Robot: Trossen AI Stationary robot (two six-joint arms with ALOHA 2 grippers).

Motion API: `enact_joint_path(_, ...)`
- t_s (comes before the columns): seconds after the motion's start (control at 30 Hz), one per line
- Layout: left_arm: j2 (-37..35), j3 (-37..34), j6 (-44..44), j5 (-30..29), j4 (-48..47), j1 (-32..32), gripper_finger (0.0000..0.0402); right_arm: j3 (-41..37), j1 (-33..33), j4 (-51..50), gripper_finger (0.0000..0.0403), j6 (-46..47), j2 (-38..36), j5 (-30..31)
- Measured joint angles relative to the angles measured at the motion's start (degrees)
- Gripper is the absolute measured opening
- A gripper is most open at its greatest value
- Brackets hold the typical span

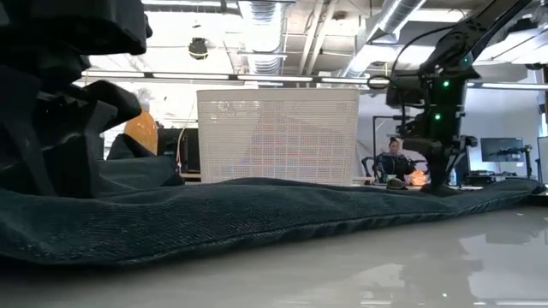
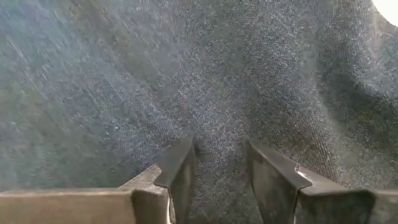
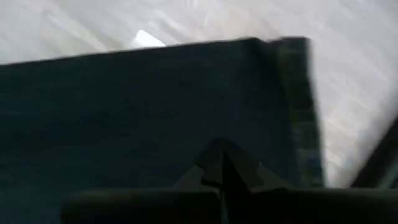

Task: Fold laundry
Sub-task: Fold the blue long pants

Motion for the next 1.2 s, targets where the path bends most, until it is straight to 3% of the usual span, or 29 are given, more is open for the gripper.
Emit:
enact_joint_path(0.3, 0.0, 0.7, -2.8, 2.4, -1.0, 0.7, 0.0134, 0.2, 0.3, 4.3, 0.0021, 1.4, 8.9, 6.9)
enact_joint_path(0.5, 0.0, 0.7, -5.2, 2.3, -2.2, 0.1, 0.0134, 0.0, -0.9, 3.8, 0.0021, -1.4, 7.7, 9.4)
enact_joint_path(0.93, 0.0, 0.8, 3.3, 1.8, 4.7, 5.0, 0.0134, 0.0, -0.4, -6.6, 0.0021, -2.7, -17.6, 10.0)
enact_joint_path(1.2, 0.1, 0.8, 11.4, 3.3, 10.8, 12.0, 0.0134, 0.0, 12.8, -3.3, 0.0021, 0.6, -31.7, -4.6)
